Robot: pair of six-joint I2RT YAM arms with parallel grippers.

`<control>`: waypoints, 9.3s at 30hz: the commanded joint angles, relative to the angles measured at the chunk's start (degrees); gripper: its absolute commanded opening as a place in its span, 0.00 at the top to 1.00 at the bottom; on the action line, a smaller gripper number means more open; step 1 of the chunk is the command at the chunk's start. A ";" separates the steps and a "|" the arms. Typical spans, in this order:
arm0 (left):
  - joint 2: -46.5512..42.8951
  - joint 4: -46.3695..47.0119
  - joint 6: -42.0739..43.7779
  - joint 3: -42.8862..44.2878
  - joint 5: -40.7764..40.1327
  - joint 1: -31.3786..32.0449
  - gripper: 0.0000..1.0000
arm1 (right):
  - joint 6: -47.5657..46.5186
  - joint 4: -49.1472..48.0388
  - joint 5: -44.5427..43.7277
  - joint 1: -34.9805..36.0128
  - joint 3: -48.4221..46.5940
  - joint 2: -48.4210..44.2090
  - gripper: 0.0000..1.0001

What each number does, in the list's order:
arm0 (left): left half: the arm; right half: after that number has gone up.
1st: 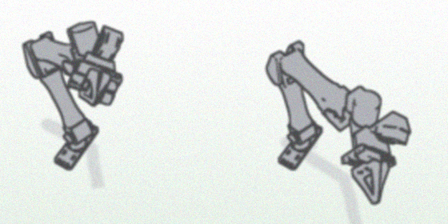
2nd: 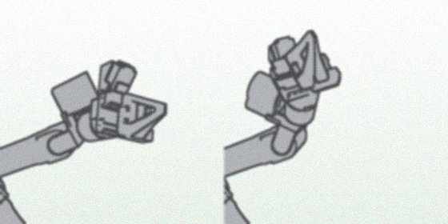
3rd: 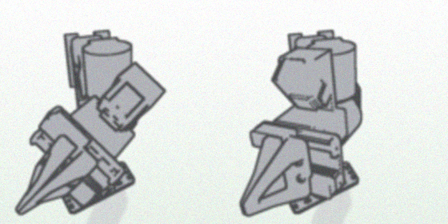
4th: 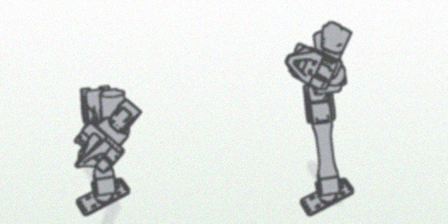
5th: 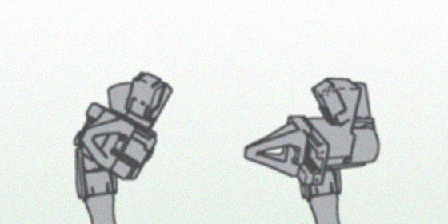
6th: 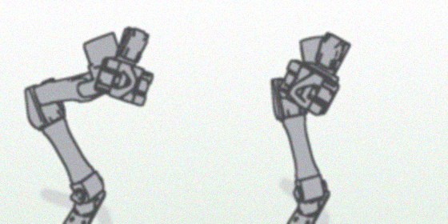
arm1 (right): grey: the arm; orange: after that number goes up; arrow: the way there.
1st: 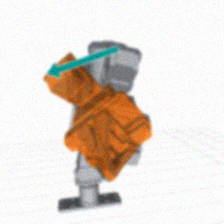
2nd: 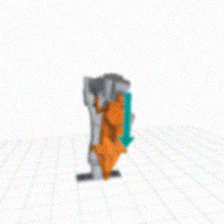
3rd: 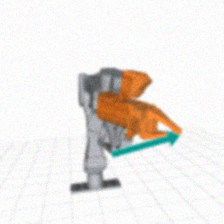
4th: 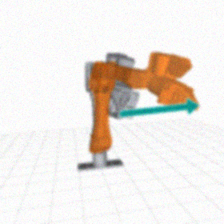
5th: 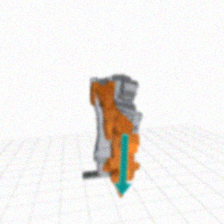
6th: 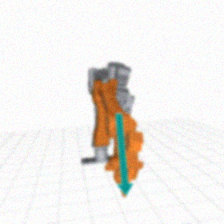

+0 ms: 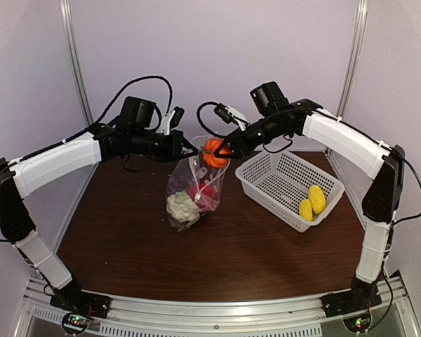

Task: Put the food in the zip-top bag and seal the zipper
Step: Place the fake vegetable in the zipper food storage bag, then pick up the fake fruit from the bin, then place the fake fruit in the zipper food storage bag, then pick up the fake fruit from the bin, then place the fake fruit in the zipper food storage bag.

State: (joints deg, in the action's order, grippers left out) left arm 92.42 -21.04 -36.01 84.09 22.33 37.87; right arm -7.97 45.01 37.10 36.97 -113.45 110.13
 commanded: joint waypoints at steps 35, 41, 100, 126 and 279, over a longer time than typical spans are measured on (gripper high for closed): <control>0.46 4.14 -0.70 -0.42 1.73 -0.34 1.00 | -13.26 15.78 -27.61 -25.15 21.89 -19.67 0.26; 0.48 4.39 -0.67 -0.64 2.03 -0.34 1.00 | -10.82 13.92 -33.45 -29.28 28.61 -18.63 0.29; 0.18 5.98 -1.96 -3.59 2.00 -0.34 1.00 | -8.72 5.03 15.04 -23.57 23.65 -26.84 0.60; 0.18 6.98 -2.97 -1.76 3.66 -0.34 1.00 | -3.44 -17.95 0.65 1.36 12.99 -10.03 0.58; -3.48 9.74 -8.60 -5.91 0.52 -0.34 1.00 | 9.46 -35.29 0.68 3.47 18.90 -8.75 0.62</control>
State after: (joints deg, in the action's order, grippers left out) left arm 89.54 -12.05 -44.66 76.51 21.19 37.87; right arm -0.99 14.24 38.74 39.57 -92.79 99.94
